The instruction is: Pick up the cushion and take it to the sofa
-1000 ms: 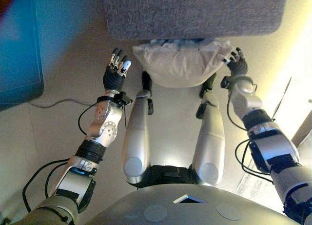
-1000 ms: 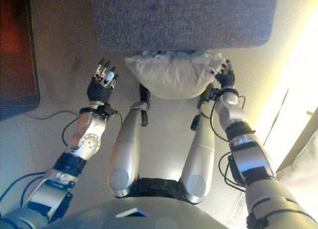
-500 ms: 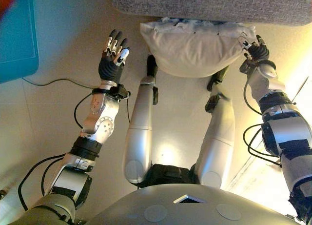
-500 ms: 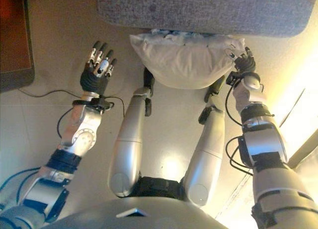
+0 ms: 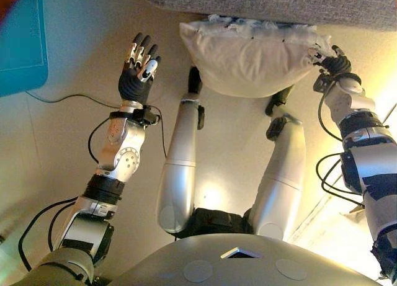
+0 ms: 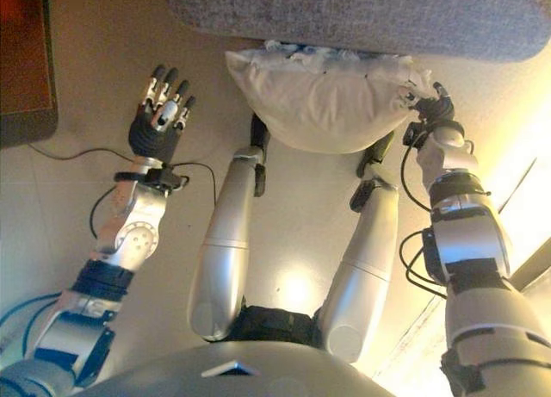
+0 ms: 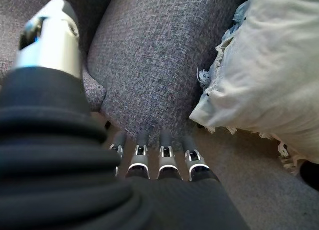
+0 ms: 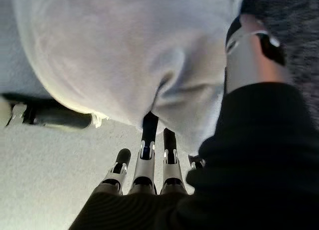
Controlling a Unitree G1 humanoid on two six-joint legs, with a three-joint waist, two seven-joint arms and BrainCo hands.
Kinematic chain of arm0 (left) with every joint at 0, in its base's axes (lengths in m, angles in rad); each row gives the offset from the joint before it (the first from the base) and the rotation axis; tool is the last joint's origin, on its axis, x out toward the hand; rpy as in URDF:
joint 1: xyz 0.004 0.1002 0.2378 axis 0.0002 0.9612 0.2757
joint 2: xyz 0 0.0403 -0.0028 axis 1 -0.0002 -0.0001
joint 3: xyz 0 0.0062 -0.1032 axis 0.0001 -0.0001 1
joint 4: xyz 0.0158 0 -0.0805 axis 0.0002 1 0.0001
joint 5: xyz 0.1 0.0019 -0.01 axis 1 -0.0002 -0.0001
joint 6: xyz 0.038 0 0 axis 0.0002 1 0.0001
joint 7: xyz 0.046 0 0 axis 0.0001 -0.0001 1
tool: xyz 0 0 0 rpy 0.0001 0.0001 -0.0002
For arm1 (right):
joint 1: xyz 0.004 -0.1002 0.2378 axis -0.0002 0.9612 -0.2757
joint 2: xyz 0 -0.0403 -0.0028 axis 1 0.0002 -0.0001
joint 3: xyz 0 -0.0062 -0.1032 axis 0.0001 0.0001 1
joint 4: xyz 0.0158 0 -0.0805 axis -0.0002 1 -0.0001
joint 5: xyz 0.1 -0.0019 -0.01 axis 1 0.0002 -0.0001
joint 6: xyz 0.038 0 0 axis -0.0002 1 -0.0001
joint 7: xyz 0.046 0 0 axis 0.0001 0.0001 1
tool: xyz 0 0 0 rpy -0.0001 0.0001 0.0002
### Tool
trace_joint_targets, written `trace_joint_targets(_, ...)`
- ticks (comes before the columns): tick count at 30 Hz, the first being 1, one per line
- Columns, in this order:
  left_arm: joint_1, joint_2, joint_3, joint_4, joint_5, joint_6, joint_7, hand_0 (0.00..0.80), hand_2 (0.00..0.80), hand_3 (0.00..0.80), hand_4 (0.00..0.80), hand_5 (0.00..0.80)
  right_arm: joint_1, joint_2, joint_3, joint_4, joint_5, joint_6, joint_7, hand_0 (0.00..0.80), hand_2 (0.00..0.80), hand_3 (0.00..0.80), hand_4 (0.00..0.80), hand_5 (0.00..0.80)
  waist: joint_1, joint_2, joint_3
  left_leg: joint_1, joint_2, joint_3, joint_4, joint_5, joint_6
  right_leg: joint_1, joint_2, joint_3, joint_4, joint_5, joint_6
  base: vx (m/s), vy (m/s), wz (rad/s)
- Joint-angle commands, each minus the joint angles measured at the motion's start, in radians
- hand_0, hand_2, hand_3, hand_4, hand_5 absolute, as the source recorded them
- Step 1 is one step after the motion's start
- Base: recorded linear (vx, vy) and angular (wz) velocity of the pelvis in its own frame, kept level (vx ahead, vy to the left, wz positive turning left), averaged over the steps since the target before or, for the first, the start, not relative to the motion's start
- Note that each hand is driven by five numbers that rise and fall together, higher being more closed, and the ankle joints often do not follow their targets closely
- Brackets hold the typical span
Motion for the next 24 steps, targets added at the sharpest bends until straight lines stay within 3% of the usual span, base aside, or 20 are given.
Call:
trace_joint_targets(1,0.039,-0.023,0.034,-0.088,-0.021,-0.037,-0.021,0.0,0.0,0.0,0.0,0.0,0.036,-0.047,0.041,0.04,-0.066,0.021,0.003,0.0,0.0,0.0,0.0,0.0,0.001,0.105,-0.011,-0.076,-0.059,0.071,-0.006,0.074,0.108,-0.031,0.041,-0.042,0.123,-0.016,-0.076,-0.004,0.003,-0.04)
trace_joint_targets(8,0.053,-0.028,0.043,-0.095,-0.019,-0.03,-0.027,0.0,0.0,0.0,0.0,0.0,0.003,-0.067,0.061,0.046,-0.114,0.045,-0.103,0.0,0.0,0.0,0.0,0.0,0.009,0.114,-0.011,-0.096,-0.058,0.072,0.002,0.077,0.105,-0.052,0.041,-0.043,0.149,-0.027,-0.081,0.001,0.003,0.02)
trace_joint_targets(14,0.092,-0.014,0.061,-0.109,-0.027,-0.04,-0.051,0.0,0.0,0.0,0.0,0.0,0.05,-0.104,-0.018,0.034,-0.035,-0.013,-0.218,0.0,0.0,0.0,0.0,0.0,0.006,0.107,-0.011,-0.094,-0.053,0.07,0.003,0.073,0.106,-0.045,0.044,-0.05,0.142,-0.02,-0.079,0.0,0.0,0.0)
trace_joint_targets(24,0.159,0.036,0.088,-0.113,-0.044,-0.064,-0.093,0.0,0.0,0.0,0.0,0.0,0.263,-0.151,-0.155,0.033,0.018,-0.05,-0.17,0.0,0.0,0.0,0.0,0.0,-0.016,0.068,-0.011,-0.089,-0.036,0.068,0.009,0.055,0.114,-0.019,0.048,-0.058,0.086,0.025,-0.063,-0.004,-0.018,-0.03)
